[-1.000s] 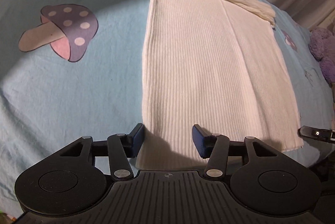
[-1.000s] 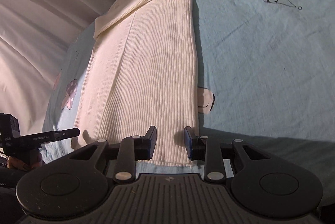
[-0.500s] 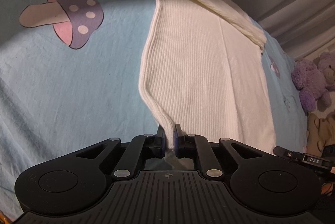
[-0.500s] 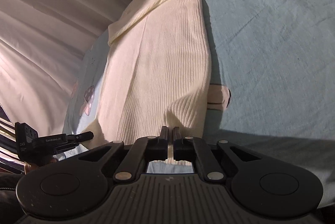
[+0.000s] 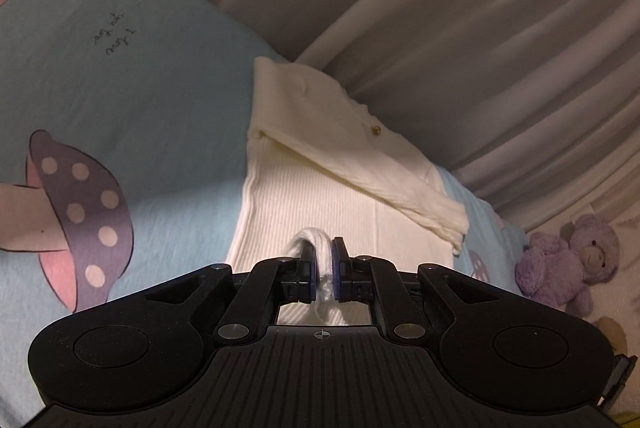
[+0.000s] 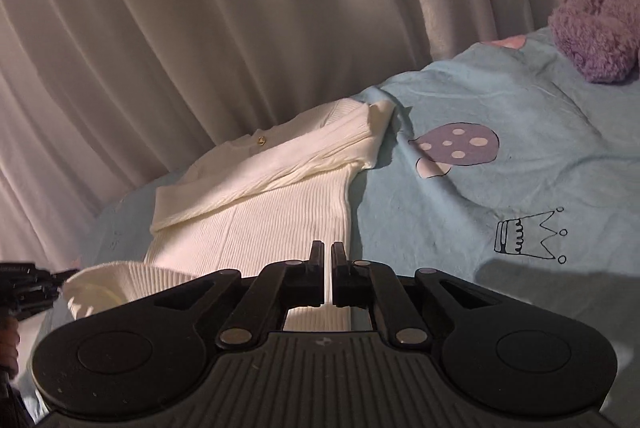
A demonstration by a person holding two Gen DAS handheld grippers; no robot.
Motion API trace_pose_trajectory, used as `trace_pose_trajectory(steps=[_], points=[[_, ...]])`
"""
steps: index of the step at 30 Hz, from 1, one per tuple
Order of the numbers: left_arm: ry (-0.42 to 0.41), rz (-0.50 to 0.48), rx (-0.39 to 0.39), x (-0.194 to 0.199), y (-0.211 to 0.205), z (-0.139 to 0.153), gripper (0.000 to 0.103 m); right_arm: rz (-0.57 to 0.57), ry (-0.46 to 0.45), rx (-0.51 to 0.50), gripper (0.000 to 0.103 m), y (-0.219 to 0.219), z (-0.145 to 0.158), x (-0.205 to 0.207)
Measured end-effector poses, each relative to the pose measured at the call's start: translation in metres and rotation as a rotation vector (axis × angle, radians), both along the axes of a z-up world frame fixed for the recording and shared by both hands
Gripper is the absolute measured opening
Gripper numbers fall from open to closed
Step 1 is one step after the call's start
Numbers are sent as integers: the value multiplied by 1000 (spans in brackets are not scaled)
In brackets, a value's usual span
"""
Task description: Fold small clothes
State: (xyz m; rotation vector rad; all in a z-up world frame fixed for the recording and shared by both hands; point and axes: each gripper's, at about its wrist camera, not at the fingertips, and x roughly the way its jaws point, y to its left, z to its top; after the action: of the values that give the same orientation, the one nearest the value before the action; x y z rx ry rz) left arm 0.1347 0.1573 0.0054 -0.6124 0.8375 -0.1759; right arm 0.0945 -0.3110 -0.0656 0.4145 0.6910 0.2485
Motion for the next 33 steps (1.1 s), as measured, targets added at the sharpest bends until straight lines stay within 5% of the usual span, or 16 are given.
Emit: trace_pose_trajectory(steps=[4,10,15,17,18,20,23,26,29,33], points=[[37,-3,-10,7,1,-16,9,140,29,-79,37,-1,-6,-26],[84,12,-22,18,9,-28,9,182,69,-62,43,2,-20,-40],[93,-6,-17,26,3,-30,9,293,37,-259,43,55,-30,-19],[97,-6,-17,30,3,-31,9,330,86,-297,28,65,-38,-9],[95,-4,-21,32,4,-31,9,336,86,-294,6,67,-40,-6],[85,8,-17,33,6,-29,9,305,33,-280,5,64,-34,-4],[63,36,-14,35,10,-27,10,137,-24,-110,5,37,-20,11],[46,57,24,41,11,-31,11,17,10,-1,6,18,-27,32],[38,54,103,44,7,-39,21,-11,62,-31,10,16,-42,42],[28,43,138,41,9,-48,23,-32,102,58,17,5,-55,38]])
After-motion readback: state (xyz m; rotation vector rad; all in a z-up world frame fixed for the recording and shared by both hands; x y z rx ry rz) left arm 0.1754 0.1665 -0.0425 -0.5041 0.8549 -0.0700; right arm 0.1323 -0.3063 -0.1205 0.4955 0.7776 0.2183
